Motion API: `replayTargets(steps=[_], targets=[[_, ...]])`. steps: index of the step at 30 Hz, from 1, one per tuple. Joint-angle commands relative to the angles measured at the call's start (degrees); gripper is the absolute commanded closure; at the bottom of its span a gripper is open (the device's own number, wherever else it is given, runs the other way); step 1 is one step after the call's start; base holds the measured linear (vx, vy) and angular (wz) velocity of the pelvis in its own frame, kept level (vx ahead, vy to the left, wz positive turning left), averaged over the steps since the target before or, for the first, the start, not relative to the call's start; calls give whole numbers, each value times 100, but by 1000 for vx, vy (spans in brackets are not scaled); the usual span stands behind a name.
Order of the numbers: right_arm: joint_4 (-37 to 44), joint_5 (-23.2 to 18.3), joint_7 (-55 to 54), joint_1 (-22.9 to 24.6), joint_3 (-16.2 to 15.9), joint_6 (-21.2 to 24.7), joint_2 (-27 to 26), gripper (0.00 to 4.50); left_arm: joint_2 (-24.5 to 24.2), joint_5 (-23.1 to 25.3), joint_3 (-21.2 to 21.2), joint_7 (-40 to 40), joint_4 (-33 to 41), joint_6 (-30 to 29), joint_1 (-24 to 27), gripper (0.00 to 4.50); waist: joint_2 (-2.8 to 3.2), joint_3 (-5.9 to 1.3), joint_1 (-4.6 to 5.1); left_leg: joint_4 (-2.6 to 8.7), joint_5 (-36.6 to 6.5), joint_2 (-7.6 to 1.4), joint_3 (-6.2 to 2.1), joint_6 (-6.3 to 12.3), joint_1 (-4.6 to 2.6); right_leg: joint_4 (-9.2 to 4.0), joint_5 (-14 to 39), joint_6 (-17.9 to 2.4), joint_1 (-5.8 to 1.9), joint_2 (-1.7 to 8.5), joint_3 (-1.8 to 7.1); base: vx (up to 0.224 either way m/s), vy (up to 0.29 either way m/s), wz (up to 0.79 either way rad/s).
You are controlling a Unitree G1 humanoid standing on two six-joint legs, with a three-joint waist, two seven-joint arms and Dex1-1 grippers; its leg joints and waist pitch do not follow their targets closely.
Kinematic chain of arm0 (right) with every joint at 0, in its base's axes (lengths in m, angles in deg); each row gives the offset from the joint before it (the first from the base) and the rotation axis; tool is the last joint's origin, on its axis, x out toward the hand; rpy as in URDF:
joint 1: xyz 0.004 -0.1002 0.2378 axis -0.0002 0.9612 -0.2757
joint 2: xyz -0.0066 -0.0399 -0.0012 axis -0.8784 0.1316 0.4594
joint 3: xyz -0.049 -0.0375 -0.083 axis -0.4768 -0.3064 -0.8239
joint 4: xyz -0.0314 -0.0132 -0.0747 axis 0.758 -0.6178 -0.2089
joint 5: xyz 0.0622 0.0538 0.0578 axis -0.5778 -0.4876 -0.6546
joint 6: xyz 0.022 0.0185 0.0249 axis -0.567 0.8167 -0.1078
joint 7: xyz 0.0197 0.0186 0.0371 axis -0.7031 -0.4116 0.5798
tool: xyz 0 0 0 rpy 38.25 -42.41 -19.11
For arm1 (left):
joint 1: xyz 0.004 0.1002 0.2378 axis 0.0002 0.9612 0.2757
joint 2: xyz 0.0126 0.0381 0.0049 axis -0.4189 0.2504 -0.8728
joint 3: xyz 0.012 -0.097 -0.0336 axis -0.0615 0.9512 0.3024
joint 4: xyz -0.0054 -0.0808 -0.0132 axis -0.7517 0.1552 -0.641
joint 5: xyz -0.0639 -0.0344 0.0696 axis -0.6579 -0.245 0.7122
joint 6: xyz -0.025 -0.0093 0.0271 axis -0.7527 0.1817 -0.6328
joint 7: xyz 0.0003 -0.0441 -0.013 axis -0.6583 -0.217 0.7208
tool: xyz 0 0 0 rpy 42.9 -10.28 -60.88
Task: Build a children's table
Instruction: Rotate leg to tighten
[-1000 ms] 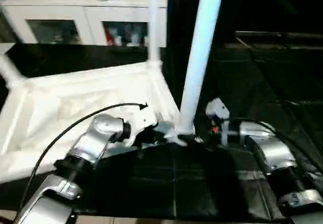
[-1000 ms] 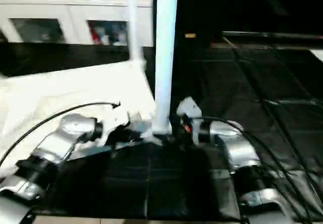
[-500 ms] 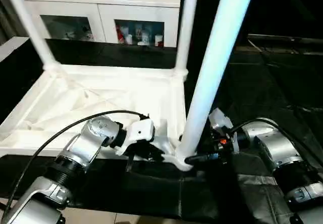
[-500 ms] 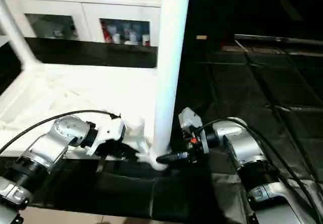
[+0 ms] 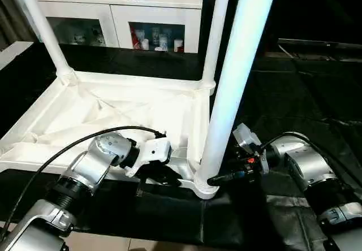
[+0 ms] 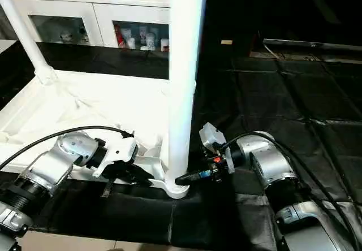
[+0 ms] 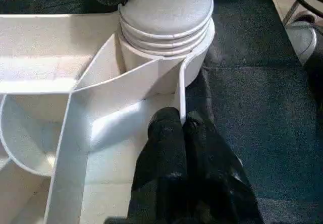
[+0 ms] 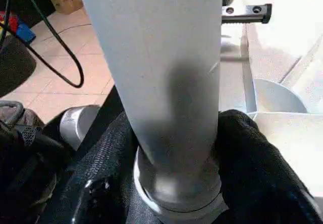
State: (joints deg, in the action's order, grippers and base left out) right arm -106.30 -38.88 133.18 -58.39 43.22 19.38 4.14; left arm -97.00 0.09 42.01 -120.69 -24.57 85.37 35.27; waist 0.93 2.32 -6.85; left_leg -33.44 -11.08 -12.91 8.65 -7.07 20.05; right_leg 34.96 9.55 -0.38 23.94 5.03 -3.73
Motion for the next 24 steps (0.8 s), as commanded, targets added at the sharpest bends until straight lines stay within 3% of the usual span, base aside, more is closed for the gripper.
replayTargets(steps=[1,4,8,9,11,14,18,21,24], targets=[[157,-133,51,48,0,187,-101,245,67,67,-114,33,21,-78,3,450,-35,-344,1,386,-1118,18,133,328,38,-384,1321,-1314,-359,197,175,0,0,0],[252,19,-739,206,76,197,-298,246,247,158,17,562,-176,-419,-117,450,-5,-330,11,393,-1108,20,134,275,37,-389,1332,-1297,-351,195,185,0,0,0],[225,203,-1980,229,224,509,-691,251,616,109,229,1208,-295,-916,-219,450,-7,-295,100,437,-1473,75,103,82,29,-494,2317,-919,-354,192,154,0,0,0],[246,286,-2465,226,290,599,-882,253,782,92,303,1461,-340,-1108,-262,450,26,-294,125,440,-1495,71,100,42,21,-494,2370,-890,-340,197,161,0,0,0],[280,475,-3296,214,378,803,-1239,253,1105,105,431,1981,-485,-1358,-369,450,6,-273,222,452,-1514,107,76,2,85,-526,2607,-716,-377,187,131,0,0,0],[269,686,-4230,142,456,1046,-1684,254,1515,149,617,2716,-736,-1541,-552,450,-6,-270,315,427,-1735,150,71,-7,16,-629,3205,-469,-319,193,98,0,0,0],[58,978,-5098,-27,443,880,-2061,254,1817,264,727,3254,-849,-1581,-680,450,-10,-283,363,438,-1715,138,71,81,21,-638,3065,-476,-288,184,99,0,0,0],[47,609,-5052,-97,709,1022,-2215,254,1807,305,751,3210,-682,-1637,-600,450,-38,-298,363,445,-1653,128,82,186,27,-610,2784,-572,-295,176,117,0,0,0],[199,586,-4975,-32,768,1107,-2192,186,1727,324,778,3158,-636,-1613,-547,450,-15,-312,348,452,-1427,107,91,229,52,-552,2220,-769,-331,179,138,0,0,0]])
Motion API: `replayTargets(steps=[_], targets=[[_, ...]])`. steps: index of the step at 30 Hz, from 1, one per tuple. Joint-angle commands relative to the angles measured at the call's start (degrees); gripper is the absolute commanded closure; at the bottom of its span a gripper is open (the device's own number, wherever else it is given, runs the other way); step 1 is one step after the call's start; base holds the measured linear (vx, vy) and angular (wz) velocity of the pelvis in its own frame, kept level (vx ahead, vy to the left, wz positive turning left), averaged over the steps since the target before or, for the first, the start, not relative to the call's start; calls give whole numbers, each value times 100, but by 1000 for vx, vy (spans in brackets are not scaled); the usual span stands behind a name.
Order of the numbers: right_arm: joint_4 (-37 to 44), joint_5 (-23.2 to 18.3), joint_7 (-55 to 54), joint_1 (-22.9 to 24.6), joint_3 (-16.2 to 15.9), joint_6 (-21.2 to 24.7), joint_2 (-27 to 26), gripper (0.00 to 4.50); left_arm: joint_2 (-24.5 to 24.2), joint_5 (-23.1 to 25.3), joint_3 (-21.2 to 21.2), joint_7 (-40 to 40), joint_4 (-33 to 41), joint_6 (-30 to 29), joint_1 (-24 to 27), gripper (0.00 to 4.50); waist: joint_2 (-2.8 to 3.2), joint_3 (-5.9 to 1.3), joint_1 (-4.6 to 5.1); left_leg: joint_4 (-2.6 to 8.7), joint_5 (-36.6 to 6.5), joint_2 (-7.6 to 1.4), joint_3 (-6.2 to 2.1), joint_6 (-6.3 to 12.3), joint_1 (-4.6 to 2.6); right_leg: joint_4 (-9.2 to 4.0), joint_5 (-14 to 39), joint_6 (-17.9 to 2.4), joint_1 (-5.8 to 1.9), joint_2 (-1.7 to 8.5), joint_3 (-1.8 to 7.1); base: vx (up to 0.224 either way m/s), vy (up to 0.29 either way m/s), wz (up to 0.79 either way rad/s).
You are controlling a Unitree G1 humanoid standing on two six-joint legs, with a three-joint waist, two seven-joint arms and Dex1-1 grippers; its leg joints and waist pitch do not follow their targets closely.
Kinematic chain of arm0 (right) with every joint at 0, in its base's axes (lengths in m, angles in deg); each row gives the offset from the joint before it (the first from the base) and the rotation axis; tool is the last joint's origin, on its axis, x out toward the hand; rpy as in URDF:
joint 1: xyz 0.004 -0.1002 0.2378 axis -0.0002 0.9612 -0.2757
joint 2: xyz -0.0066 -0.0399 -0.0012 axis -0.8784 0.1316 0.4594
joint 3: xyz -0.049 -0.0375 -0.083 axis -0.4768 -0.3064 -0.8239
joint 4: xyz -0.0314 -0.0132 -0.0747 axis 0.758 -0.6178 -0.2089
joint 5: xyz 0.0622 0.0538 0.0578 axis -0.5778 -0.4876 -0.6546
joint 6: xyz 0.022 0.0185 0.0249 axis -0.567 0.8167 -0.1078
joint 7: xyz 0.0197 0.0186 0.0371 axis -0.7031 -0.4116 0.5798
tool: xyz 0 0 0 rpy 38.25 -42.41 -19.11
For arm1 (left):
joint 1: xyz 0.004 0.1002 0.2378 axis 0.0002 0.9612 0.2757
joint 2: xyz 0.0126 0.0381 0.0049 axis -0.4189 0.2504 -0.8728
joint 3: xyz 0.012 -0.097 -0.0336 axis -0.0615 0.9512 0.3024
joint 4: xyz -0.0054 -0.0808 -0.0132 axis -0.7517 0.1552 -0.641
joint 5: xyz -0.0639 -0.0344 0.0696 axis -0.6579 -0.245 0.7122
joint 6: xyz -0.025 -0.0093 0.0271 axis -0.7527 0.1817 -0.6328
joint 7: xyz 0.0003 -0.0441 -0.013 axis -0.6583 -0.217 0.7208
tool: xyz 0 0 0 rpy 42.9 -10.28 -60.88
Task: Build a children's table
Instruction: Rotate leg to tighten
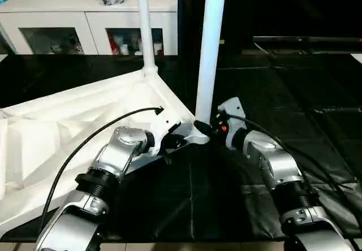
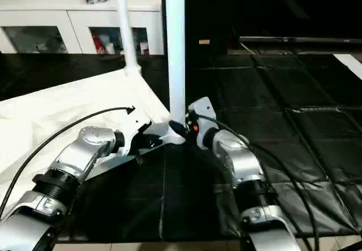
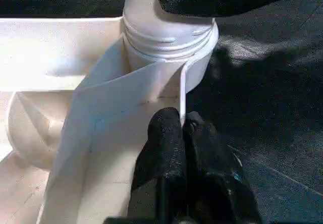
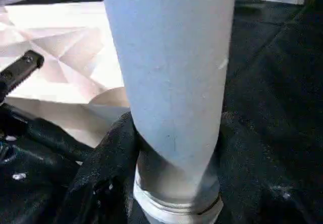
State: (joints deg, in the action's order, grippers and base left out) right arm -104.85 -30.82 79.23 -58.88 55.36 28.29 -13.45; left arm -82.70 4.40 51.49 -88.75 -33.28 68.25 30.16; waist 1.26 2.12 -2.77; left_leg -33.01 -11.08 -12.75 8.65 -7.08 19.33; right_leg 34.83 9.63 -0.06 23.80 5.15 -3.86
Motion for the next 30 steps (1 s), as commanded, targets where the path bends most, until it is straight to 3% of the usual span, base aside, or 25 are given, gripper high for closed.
replayTargets(steps=[1,5,11,13,15,16,18,19,22,25,27,30], targets=[[112,-206,485,52,-458,223,-370,186,240,-115,-169,-87,251,134,-10,450,-53,-295,-63,409,-1371,89,94,235,123,-522,2041,-860,-330,163,155,0,0,0],[241,-304,903,128,-406,179,-85,141,-39,-107,-257,-405,345,303,96,450,-48,-316,-96,397,-1189,72,103,271,126,-467,1571,-1041,-349,176,172,0,0,0],[438,-581,2499,135,-485,205,873,88,-715,-120,-548,-1649,491,1174,265,450,-28,-344,-174,345,-846,44,132,510,116,-378,625,-1439,-376,168,167,0,0,0],[502,-627,2980,140,-550,125,1118,63,-852,-130,-614,-1939,520,1315,284,450,-17,-340,-229,339,-822,30,148,518,119,-363,632,-1470,-370,171,164,0,0,0],[522,-624,3239,153,-598,26,1232,53,-905,-157,-640,-2062,535,1345,290,450,12,-336,-295,342,-954,4,162,457,69,-368,756,-1499,-326,176,173,0,0,0],[525,-626,3503,159,-642,-94,1339,49,-954,-196,-669,-2207,555,1407,297,450,-8,-330,-314,350,-1037,-2,159,416,80,-370,846,-1488,-339,182,172,0,0,0],[513,-632,3717,160,-678,-230,1418,49,-995,-235,-696,-2326,568,1458,304,450,11,-324,-345,360,-1103,-6,155,361,85,-369,939,-1442,-341,192,178,0,0,0],[474,-641,4203,177,-795,-575,1589,49,-1055,-238,-791,-2538,547,1650,304,450,-18,-331,-353,354,-1150,-4,157,349,79,-381,985,-1423,-346,195,176,0,0,0],[427,-675,4727,169,-977,-550,1774,49,-1093,-250,-875,-2781,541,1804,309,450,-58,-332,-363,345,-1018,8,157,407,108,-360,863,-1433,-369,187,180,0,0,0],[291,-626,5124,126,-1143,-573,1886,81,-1140,-287,-941,-3011,612,1874,324,450,-76,-336,-397,328,-926,6,164,470,114,-353,916,-1458,-362,202,181,0,0,0],[216,-602,5214,97,-1179,-633,1888,81,-1178,-300,-969,-3102,659,1873,331,450,-75,-329,-407,335,-959,-3,158,447,116,-360,1035,-1438,-356,210,178,0,0,0],[70,-631,5270,22,-1162,-762,1814,121,-1238,-294,-1001,-3189,691,1908,345,450,-67,-319,-418,347,-1127,-10,153,377,106,-380,1324,-1368,-338,217,181,0,0,0]])
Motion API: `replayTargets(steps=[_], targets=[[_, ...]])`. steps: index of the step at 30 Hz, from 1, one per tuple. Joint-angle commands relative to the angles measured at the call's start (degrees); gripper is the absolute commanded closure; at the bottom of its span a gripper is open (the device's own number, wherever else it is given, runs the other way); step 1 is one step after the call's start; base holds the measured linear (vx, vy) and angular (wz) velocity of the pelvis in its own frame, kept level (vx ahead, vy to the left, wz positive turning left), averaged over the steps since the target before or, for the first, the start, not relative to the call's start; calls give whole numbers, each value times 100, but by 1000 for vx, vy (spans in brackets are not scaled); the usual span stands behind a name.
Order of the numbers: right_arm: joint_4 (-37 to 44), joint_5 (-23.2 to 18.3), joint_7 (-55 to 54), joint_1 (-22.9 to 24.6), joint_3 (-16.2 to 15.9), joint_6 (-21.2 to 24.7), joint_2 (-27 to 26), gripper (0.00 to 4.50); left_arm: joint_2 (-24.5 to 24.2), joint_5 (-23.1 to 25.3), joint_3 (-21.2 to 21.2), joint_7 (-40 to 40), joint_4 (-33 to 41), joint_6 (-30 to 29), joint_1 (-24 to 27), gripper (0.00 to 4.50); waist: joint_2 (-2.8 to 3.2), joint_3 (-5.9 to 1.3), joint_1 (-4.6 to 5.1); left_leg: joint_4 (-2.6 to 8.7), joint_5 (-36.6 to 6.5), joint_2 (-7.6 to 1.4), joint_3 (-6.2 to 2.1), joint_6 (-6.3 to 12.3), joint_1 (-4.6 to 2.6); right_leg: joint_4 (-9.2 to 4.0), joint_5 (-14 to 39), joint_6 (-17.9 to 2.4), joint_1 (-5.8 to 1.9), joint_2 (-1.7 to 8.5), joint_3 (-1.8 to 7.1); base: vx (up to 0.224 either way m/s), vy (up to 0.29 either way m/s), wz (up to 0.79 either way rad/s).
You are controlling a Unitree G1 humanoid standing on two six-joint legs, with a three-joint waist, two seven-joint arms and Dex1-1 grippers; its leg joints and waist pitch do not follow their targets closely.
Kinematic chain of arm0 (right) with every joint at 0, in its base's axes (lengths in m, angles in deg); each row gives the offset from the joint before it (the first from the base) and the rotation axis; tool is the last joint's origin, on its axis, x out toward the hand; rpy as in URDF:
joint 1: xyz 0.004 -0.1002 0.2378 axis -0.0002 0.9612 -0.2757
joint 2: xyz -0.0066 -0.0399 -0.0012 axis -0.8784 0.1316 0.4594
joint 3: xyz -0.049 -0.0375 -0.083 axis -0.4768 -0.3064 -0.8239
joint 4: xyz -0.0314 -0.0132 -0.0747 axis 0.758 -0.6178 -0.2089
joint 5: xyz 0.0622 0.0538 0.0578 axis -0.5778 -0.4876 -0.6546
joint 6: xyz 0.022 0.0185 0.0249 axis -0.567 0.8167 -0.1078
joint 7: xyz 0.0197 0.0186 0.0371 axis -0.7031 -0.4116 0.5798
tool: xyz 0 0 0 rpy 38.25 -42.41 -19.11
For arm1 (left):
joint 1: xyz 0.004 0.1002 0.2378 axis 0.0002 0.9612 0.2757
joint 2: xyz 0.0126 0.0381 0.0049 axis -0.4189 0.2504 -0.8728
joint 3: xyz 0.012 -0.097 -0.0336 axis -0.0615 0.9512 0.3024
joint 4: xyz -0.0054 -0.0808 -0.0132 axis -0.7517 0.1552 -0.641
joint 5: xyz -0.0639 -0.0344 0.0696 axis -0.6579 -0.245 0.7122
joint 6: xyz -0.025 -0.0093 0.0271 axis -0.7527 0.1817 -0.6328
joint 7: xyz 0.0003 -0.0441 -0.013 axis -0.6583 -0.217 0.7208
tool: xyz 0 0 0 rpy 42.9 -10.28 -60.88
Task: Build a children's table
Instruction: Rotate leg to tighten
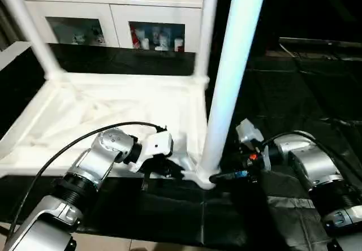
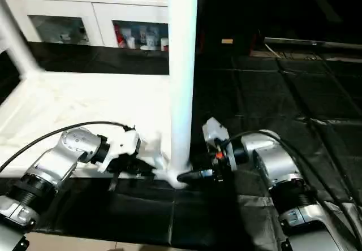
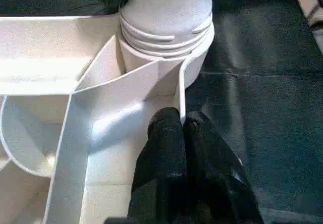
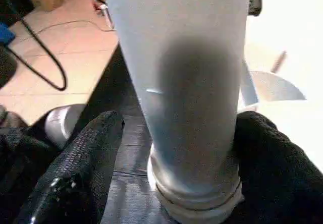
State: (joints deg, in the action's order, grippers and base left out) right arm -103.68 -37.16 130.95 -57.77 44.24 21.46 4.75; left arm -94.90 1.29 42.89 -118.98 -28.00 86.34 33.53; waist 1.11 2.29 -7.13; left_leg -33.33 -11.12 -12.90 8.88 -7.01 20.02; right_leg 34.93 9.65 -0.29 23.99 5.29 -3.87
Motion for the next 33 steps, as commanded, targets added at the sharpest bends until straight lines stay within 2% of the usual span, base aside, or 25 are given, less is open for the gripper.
replayTargets(steps=[1,3,4,9,10,12,13,15,16,17,18,19,21,22,23,24,25,26,29,31,33], targets=[[-121,-2,144,-133,-65,-144,-39,126,-56,16,-165,-213,187,133,24,450,-55,-332,19,383,-1146,6,126,345,36,-396,1379,-1328,-356,199,180,0,0,0],[-152,-2,178,-156,-85,-165,-60,131,-86,11,-185,-255,215,151,45,450,-56,-333,21,388,-1156,8,121,326,41,-392,1403,-1299,-361,195,180,0,0,0],[-161,-11,204,-167,-96,-168,-79,157,-108,10,-199,-283,241,158,63,450,-76,-334,27,381,-1129,11,129,338,39,-392,1363,-1289,-361,187,183,0,0,0],[-258,-86,329,-210,-274,-215,-79,177,-149,23,-198,-345,241,197,89,450,-84,-348,28,371,-969,7,129,385,41,-358,1154,-1354,-360,185,181,0,0,0],[-261,-93,329,-209,-284,-218,-79,202,-149,21,-190,-339,237,187,85,450,-81,-342,25,373,-967,5,130,390,41,-359,1134,-1370,-357,183,180,0,0,0],[-277,-115,329,-215,-319,-219,-73,210,-153,9,-182,-315,229,165,74,450,-88,-345,20,368,-959,10,130,386,44,-355,1128,-1364,-364,186,183,0,0,0],[-275,-131,329,-215,-341,-199,-70,217,-149,-1,-169,-292,224,138,69,450,-70,-342,18,370,-986,10,131,378,42,-362,1166,-1353,-359,188,183,0,0,0],[-239,-108,328,-182,-293,-106,-104,233,-94,-68,-96,-221,218,1,72,450,-78,-340,22,372,-1017,12,131,363,40,-363,1219,-1339,-360,183,183,0,0,0],[-219,-81,328,-162,-251,-49,-127,239,-59,-109,-57,-182,220,-81,73,450,-40,-342,22,372,-1037,10,128,348,34,-369,1201,-1346,-357,182,184,0,0,0],[-195,-45,235,-141,-210,25,-153,241,-8,-148,-9,-109,222,-180,70,450,-44,-341,27,372,-1052,13,130,328,38,-364,1178,-1362,-363,176,183,0,0,0],[-180,10,-57,-120,-152,230,-202,242,76,-135,42,91,222,-355,53,450,-48,-341,26,371,-1048,15,127,321,42,-361,1165,-1367,-368,174,182,0,0,0],[-183,11,-87,-120,-149,250,-206,243,83,-128,46,111,222,-370,51,450,-28,-334,28,378,-1087,17,122,291,39,-373,1195,-1360,-365,173,180,0,0,0],[-127,42,-679,-53,-66,403,-319,244,245,-52,136,531,210,-722,24,450,-34,-320,56,389,-1207,22,123,237,38,-389,1404,-1286,-365,174,183,0,0,0],[-66,9,-976,-16,19,464,-422,245,341,-66,193,704,206,-879,16,450,-34,-301,69,400,-1315,30,123,180,15,-433,1649,-1195,-351,174,186,0,0,0],[-21,-18,-1193,10,84,516,-500,245,410,-79,235,828,204,-991,11,450,-40,-303,95,413,-1376,40,106,149,26,-453,1919,-1094,-366,187,177,0,0,0],[47,16,-1591,53,150,567,-649,246,516,-7,267,1095,178,-1114,-17,450,-19,-307,97,414,-1373,44,99,123,31,-453,1991,-1048,-366,189,175,0,0,0],[85,41,-1849,79,179,590,-741,246,579,47,279,1273,161,-1189,-38,450,-42,-307,144,423,-1377,55,84,98,48,-466,2059,-981,-372,183,165,0,0,0],[102,108,-2235,100,214,653,-890,246,679,89,304,1484,120,-1315,-73,450,-26,-308,196,427,-1374,63,78,77,64,-471,2041,-950,-378,175,160,0,0,0],[76,328,-3202,141,284,873,-1335,248,1008,150,419,2113,-61,-1608,-215,450,-39,-290,281,422,-1407,95,83,59,67,-504,2220,-864,-371,164,152,0,0,0],[-18,453,-3853,131,356,1002,-1703,251,1299,164,563,2656,-238,-1775,-350,450,-26,-293,337,415,-1469,121,78,50,39,-552,2562,-730,-348,163,142,0,0,0],[-168,513,-4489,51,473,1102,-2030,251,1535,157,689,3024,-344,-1928,-448,450,-8,-281,377,412,-1513,128,83,43,33,-572,2658,-698,-323,151,143,0,0,0]])
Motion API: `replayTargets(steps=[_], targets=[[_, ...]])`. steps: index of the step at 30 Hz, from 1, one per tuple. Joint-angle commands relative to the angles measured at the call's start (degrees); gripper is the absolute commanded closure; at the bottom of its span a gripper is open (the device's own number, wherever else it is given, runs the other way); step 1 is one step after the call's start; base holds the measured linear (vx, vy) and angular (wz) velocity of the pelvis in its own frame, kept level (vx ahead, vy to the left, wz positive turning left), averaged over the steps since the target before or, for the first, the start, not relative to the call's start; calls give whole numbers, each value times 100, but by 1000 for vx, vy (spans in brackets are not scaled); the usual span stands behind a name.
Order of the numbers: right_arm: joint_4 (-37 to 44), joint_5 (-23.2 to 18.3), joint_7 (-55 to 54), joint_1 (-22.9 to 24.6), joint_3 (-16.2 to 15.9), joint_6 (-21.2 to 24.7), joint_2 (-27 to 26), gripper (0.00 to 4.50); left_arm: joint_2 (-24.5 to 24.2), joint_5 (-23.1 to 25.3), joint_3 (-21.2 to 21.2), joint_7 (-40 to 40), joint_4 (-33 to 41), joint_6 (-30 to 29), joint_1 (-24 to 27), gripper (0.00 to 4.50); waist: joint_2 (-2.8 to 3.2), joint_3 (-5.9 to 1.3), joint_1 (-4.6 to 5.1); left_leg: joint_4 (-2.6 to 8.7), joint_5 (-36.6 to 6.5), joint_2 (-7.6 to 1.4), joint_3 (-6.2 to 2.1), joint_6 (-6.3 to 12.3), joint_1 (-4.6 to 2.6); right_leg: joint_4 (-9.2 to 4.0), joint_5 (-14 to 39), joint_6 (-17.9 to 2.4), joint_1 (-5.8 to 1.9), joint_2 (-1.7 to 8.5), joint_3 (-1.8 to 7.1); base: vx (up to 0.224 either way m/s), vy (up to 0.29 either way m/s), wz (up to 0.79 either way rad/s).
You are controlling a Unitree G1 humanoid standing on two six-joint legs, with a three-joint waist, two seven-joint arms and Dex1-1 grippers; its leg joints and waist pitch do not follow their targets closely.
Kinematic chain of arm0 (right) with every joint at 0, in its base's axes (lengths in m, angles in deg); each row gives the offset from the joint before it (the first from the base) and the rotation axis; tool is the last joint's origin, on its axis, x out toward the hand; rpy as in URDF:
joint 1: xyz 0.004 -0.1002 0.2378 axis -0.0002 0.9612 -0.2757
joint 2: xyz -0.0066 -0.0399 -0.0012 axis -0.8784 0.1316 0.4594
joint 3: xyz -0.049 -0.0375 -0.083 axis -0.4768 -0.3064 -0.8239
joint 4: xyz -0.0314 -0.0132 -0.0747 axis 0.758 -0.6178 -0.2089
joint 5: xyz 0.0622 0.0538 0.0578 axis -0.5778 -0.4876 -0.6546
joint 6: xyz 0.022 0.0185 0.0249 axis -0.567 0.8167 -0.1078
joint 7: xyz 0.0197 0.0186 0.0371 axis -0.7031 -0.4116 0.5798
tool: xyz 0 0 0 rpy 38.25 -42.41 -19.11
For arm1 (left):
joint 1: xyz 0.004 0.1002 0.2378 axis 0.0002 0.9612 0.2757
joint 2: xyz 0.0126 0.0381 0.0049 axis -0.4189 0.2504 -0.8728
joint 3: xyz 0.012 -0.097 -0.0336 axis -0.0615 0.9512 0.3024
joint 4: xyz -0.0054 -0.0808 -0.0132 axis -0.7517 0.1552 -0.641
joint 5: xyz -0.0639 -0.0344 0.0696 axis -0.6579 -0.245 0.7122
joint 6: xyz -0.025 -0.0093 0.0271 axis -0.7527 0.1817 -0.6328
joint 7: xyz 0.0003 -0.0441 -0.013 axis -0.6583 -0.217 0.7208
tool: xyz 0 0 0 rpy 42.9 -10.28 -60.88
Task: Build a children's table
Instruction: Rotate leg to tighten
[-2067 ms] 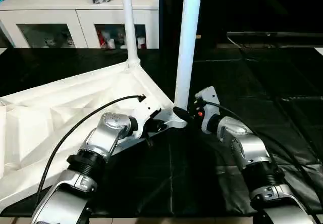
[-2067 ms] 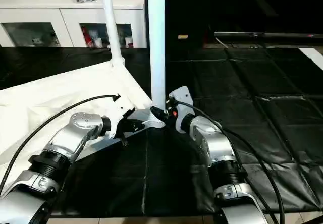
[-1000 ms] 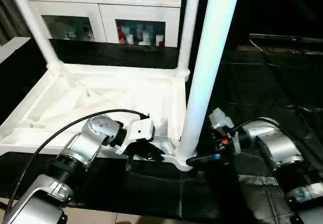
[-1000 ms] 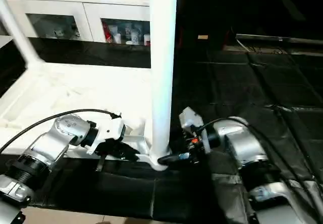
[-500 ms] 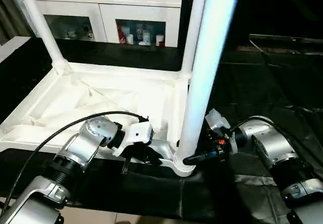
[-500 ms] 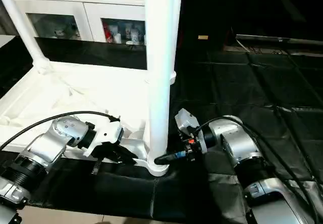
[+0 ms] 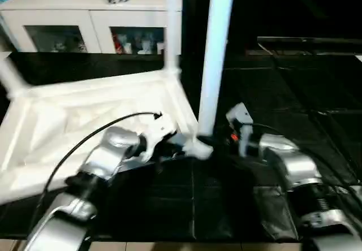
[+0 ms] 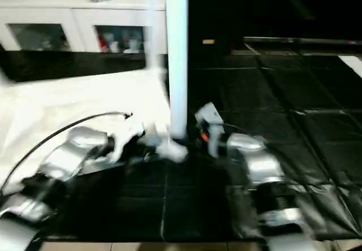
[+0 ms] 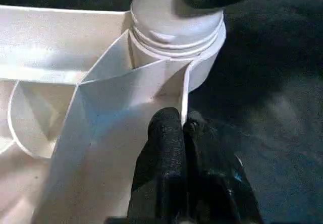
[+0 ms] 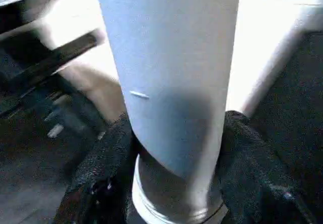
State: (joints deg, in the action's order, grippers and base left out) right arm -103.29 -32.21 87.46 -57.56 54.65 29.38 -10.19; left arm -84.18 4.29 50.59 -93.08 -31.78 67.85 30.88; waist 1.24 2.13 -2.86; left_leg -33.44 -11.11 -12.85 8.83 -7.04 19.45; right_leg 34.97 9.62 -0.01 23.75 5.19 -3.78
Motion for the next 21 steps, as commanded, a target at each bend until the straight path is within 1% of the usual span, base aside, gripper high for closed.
replayTargets(steps=[1,2,3,4,6,7,8,9,10,11,12,14,15,16,17,18,19,20,21], targets=[[-327,22,-619,-58,-468,403,-773,251,648,-125,41,757,-14,-201,-249,450,-17,-273,-30,431,-1524,121,78,35,99,-579,2678,-715,-305,168,127,0,0,0],[-409,-5,-778,-121,-424,418,-880,251,732,-122,92,892,-38,-249,-281,450,0,-272,-10,441,-1561,119,66,38,103,-579,2657,-711,-305,162,119,0,0,0],[-426,-13,-806,-134,-415,418,-901,251,748,-122,102,918,-42,-258,-288,450,0,-273,5,442,-1601,116,66,42,97,-582,2641,-720,-298,160,118,0,0,0],[-467,-81,-919,-202,-326,394,-1045,251,835,-92,134,1029,-43,-305,-315,450,8,-280,11,439,-1663,114,68,66,86,-582,2547,-757,-291,156,120,0,0,0],[-449,-181,-901,-230,-251,332,-1126,251,857,-62,121,1038,-25,-307,-318,450,-4,-287,10,443,-1665,107,72,121,97,-580,2358,-821,-296,158,128,0,0,0],[-413,-182,-887,-221,-234,307,-1153,182,855,-55,114,1033,-13,-310,-310,450,-4,-290,2,445,-1630,100,74,151,99,-566,2203,-873,-303,156,134,0,0,0],[-377,-145,-885,-201,-235,293,-1164,182,842,-53,104,1016,2,-301,-296,450,-19,-291,-1,442,-1607,100,79,167,101,-560,2136,-894,-306,154,136,0,0,0],[-377,-145,-885,-201,-235,293,-1164,182,842,-53,104,1016,2,-301,-296,450,-10,-292,-8,443,-1555,105,84,190,106,-551,2046,-932,-313,156,142,0,0,0],[-289,-29,-787,-118,-295,202,-1077,175,774,-47,108,973,53,-222,-235,450,-20,-292,-6,445,-1534,105,88,204,111,-551,2030,-943,-318,161,143,0,0,0],[-284,-24,-782,-114,-298,199,-1072,161,771,-46,109,972,55,-219,-232,450,-23,-285,-18,448,-1506,105,92,212,105,-558,2064,-929,-318,161,142,0,0,0],[-186,-31,-601,-29,-327,109,-918,145,690,-47,138,929,92,-209,-175,450,-33,-286,-19,448,-1497,102,95,215,101,-561,2079,-924,-313,163,145,0,0,0],[-150,-52,-526,-1,-324,80,-857,132,657,-46,146,911,99,-218,-157,450,-32,-292,-37,446,-1422,102,97,237,114,-557,2051,-899,-328,168,148,0,0,0],[-140,-57,-452,14,-311,47,-783,125,602,-35,124,849,103,-180,-139,450,-23,-291,-46,452,-1369,95,94,240,116,-544,1958,-929,-328,167,152,0,0,0],[-115,-60,-243,47,-285,-54,-589,100,462,-8,72,693,118,-104,-99,450,-16,-290,-46,457,-1391,90,89,237,118,-542,1929,-955,-333,169,150,0,0,0],[-85,-77,-70,71,-264,-99,-438,100,355,10,23,545,133,5,-70,450,-8,-303,-56,452,-1392,82,87,260,112,-533,1810,-988,-341,167,148,0,0,0],[-41,-128,159,95,-231,-142,-268,92,240,21,-25,379,142,66,-47,450,-28,-311,-58,441,-1341,81,93,292,120,-522,1677,-1018,-350,166,154,0,0,0],[-4,-167,339,112,-197,-167,-154,89,160,29,-57,254,144,119,-33,450,-8,-315,-63,434,-1245,67,98,330,122,-488,1393,-1141,-350,174,165,0,0,0],[56,-233,624,136,-162,-218,16,85,38,46,-118,44,128,324,-19,450,-14,-320,-60,430,-1190,69,97,342,127,-476,1285,-1184,-357,170,160,0,0,0],[75,-254,713,143,-151,-236,68,74,1,52,-137,-21,121,391,-15,450,-12,-344,-82,407,-1055,70,100,404,120,-451,1028,-1274,-368,168,157,0,0,0]])
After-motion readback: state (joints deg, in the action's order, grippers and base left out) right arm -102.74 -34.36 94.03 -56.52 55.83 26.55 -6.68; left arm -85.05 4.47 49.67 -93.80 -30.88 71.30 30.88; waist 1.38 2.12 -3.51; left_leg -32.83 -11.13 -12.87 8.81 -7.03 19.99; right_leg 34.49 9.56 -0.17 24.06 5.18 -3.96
